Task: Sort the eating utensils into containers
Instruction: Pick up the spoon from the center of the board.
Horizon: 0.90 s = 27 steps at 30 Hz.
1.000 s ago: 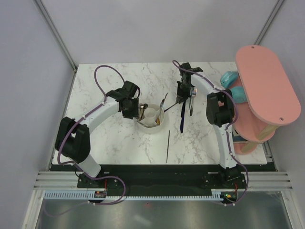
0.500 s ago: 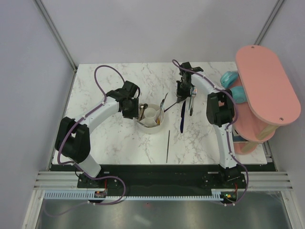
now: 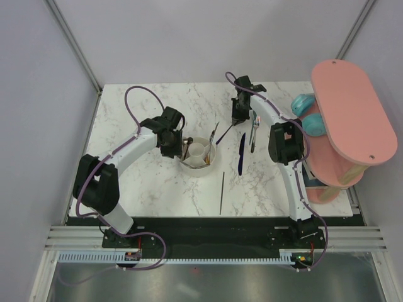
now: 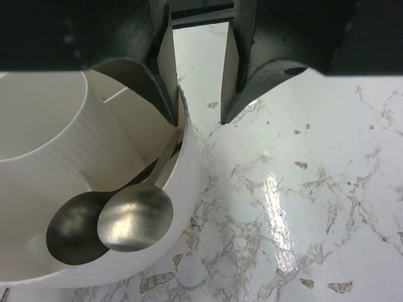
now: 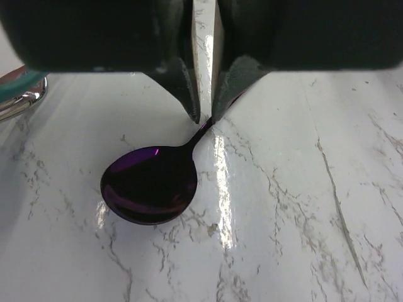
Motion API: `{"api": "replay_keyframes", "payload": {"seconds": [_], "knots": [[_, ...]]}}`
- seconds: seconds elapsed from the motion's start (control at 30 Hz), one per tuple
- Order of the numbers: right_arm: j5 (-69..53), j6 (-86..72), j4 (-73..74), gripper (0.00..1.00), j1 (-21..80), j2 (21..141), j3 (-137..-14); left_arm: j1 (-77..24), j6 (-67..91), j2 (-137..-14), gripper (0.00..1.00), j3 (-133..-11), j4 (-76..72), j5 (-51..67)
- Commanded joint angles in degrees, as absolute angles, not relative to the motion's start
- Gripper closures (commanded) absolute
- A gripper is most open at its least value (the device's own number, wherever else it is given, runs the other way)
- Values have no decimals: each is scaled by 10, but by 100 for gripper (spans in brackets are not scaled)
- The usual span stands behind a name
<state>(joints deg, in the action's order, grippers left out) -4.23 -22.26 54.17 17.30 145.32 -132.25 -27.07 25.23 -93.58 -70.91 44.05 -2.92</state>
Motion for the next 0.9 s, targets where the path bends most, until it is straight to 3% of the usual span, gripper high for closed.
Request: {"api": "replay_keyframes", "payload": {"seconds": [0.0, 0.3, 0.57, 0.87], "knots": [[-20, -216, 517, 72, 163, 1499, -1309, -267, 243, -925, 60, -734, 465, -44], [-76, -251, 435, 66, 163, 1395, -1189, -268, 251, -931, 60, -737, 463, -41], [-131, -281, 427, 67, 163, 1408, -1227, -267, 248, -934, 60, -740, 464, -45], [-89, -321, 458, 68, 167, 1426, -1251, -267, 250, -937, 61, -737, 463, -47]]}}
